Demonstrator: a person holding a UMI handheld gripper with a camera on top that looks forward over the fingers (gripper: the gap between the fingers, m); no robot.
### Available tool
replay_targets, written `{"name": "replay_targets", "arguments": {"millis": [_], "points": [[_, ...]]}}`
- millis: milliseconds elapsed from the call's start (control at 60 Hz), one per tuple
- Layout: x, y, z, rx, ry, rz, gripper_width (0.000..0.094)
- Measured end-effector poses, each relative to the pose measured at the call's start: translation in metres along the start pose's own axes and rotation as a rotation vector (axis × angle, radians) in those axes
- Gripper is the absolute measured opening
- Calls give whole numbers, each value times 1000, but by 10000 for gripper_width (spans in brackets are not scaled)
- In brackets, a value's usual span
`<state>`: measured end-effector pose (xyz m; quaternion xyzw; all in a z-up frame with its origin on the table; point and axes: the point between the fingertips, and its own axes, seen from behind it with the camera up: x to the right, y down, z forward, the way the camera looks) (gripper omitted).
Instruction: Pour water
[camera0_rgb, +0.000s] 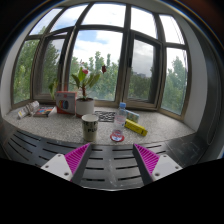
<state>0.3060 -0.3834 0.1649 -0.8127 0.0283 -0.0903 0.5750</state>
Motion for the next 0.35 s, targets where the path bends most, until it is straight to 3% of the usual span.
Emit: {"name": "replay_targets", "arguments": {"millis": [350], "points": [[-17, -1, -57, 11, 4, -8, 854]]}}
